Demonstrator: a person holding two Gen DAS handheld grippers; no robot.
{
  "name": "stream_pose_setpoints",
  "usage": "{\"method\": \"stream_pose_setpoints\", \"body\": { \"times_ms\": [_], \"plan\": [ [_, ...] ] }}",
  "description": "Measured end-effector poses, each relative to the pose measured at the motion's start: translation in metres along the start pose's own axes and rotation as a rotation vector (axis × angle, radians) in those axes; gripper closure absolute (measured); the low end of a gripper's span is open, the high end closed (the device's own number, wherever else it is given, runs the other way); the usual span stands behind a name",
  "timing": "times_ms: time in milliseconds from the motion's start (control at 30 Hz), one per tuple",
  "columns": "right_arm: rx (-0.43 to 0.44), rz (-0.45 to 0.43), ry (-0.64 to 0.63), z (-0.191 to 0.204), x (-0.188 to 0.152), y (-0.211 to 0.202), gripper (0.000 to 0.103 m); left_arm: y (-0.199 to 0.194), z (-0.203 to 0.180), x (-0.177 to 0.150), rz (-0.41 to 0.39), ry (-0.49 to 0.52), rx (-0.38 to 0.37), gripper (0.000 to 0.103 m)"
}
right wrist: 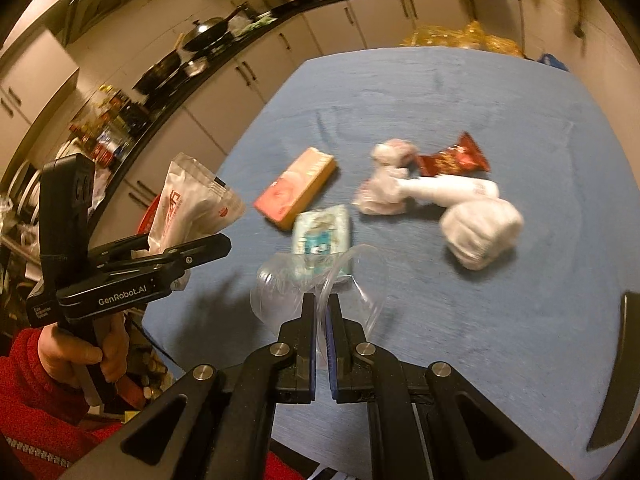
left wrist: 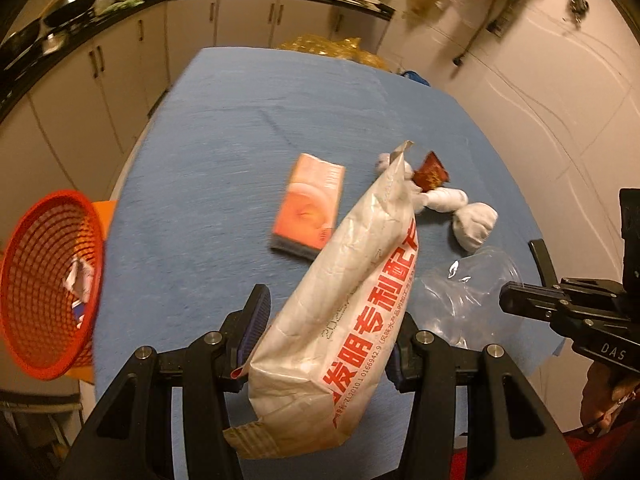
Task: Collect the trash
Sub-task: 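Carry the plastic bag and clear cup over the red basket with both tools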
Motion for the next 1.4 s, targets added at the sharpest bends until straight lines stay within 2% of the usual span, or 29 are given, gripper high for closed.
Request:
{"method": "stream_pose_setpoints", "body": {
  "times_ms": [400,1033,1400],
  "plan": [
    [0.026,0.039,-0.073,0.032,0.012,0.023,0.098,-0.012,0.042,-0.007,-0.024,-0.069,0.041,0.054],
    [0.018,0.066,-0.115,0.054,0.019,0.037,0.098,-0.015,0.067,-0.009,-0.033,-0.112,0.058,0.054],
    [0.024,0.072,-0.145,0.075,0.032,0.049,0.098,-0.02,0.097,-0.011,-0.041,-0.142,0.086,0.054]
  ]
}}
Point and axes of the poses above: each gripper's, at about its wrist camera, not at the fingertips, and y roughly the way its jaws point, z to its left, x to its top, the point moved 1 cm from there along y, roughly the way its jaws point, and after that the axes turned 10 degrees about x, right-handed, at the moved point
